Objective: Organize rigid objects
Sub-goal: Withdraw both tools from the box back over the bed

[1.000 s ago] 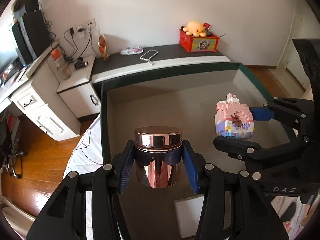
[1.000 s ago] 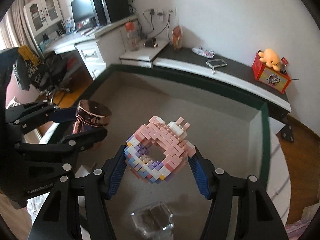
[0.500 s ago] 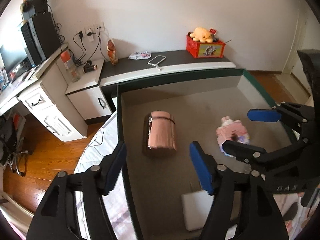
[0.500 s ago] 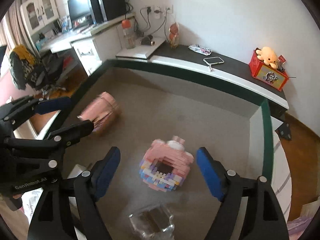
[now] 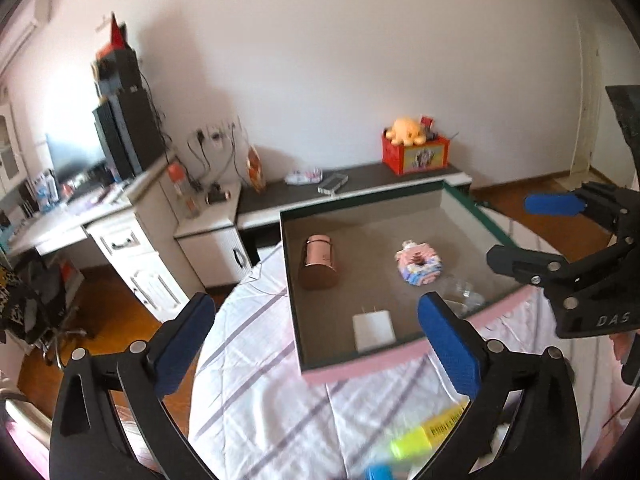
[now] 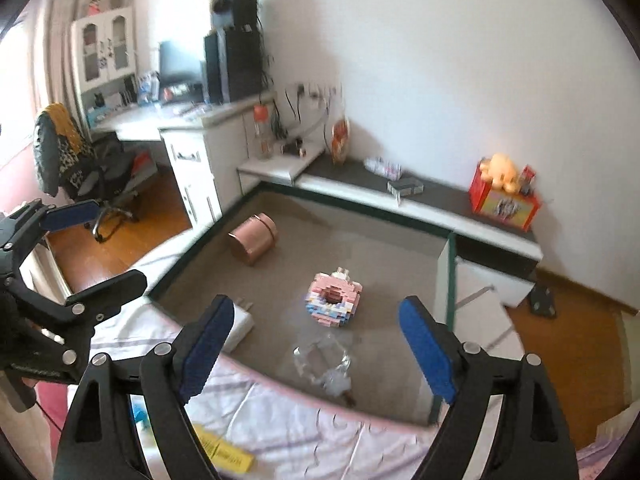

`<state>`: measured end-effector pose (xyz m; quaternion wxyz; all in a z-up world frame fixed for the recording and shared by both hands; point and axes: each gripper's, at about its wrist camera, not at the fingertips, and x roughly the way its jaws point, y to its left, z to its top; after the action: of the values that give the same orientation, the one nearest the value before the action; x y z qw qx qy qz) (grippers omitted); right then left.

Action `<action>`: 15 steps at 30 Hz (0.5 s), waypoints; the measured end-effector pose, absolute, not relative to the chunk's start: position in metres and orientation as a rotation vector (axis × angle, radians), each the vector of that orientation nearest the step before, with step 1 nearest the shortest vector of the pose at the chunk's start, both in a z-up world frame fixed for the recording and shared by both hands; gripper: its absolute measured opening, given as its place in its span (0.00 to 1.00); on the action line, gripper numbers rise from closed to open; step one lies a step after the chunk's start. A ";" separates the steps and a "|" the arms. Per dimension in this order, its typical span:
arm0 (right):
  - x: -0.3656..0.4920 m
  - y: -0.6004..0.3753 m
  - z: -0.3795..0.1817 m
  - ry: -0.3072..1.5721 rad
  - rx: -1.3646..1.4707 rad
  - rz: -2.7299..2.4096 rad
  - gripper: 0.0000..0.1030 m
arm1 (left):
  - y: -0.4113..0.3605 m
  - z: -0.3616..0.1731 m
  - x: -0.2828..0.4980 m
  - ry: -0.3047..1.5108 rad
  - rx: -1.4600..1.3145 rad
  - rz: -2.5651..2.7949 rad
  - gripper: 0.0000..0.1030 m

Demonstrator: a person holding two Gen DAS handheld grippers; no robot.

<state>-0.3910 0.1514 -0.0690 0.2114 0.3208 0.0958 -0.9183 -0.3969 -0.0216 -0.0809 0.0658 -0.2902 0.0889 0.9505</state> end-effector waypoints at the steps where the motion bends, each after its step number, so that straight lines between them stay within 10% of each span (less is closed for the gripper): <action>1: -0.379 0.153 -0.065 0.270 0.857 -2.568 0.84 | -0.022 -0.077 -0.384 0.270 -0.849 2.887 1.00; 15: -0.224 0.188 -0.048 0.191 0.516 -2.924 0.85 | -0.021 -0.068 -0.244 0.083 -0.630 3.088 1.00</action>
<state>-0.2236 0.1877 -0.0481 0.0830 0.1728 0.0639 -0.9794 -0.2438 -0.0206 -0.0682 -0.0057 -0.1998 0.0262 0.9795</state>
